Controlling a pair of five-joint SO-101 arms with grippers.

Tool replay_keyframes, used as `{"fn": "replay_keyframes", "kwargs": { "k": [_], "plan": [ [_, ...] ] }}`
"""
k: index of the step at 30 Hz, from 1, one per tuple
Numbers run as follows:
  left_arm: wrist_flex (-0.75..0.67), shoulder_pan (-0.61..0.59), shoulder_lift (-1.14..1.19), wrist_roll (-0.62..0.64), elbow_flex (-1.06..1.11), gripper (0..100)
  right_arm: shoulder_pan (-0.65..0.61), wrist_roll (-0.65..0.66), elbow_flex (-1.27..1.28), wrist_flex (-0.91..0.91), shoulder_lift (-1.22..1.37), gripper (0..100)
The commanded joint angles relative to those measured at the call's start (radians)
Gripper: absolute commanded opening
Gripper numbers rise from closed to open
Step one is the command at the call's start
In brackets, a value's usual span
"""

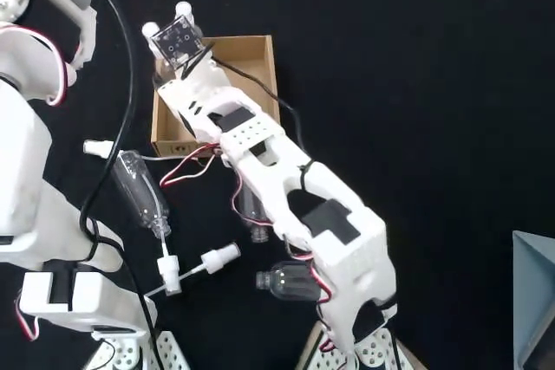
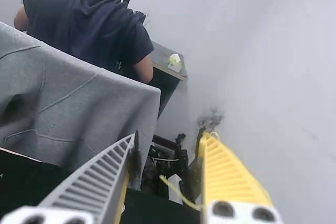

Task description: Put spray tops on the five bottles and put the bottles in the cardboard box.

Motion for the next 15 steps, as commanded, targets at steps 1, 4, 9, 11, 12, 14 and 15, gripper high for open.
{"fn": "replay_keyframes", "kwargs": {
  "k": [1,4,9,11,12,14,15],
  "plan": [
    [-0.017,-0.004,0.008,0.005,-0.027,18,0.025,-0.005,-0.081,-0.035,-0.007,10.6],
    [-0.017,-0.004,0.008,0.005,-0.027,18,0.025,-0.009,-0.079,-0.035,-0.005,10.4],
    [-0.017,-0.004,0.008,0.005,-0.027,18,0.014,-0.009,-0.045,-0.097,-0.005,10.3],
    [-0.017,-0.004,0.008,0.005,-0.027,18,0.012,-0.009,0.002,-0.181,-0.005,10.3],
    [-0.017,-0.004,0.008,0.005,-0.027,18,0.011,-0.009,0.028,-0.232,-0.005,10.3],
    [-0.017,-0.004,0.008,0.005,-0.027,18,0.011,-0.006,0.074,-0.334,-0.005,10.3],
    [-0.017,-0.004,0.008,0.005,-0.027,18,0.011,-0.006,0.091,-0.374,-0.005,10.3]
  ]
}}
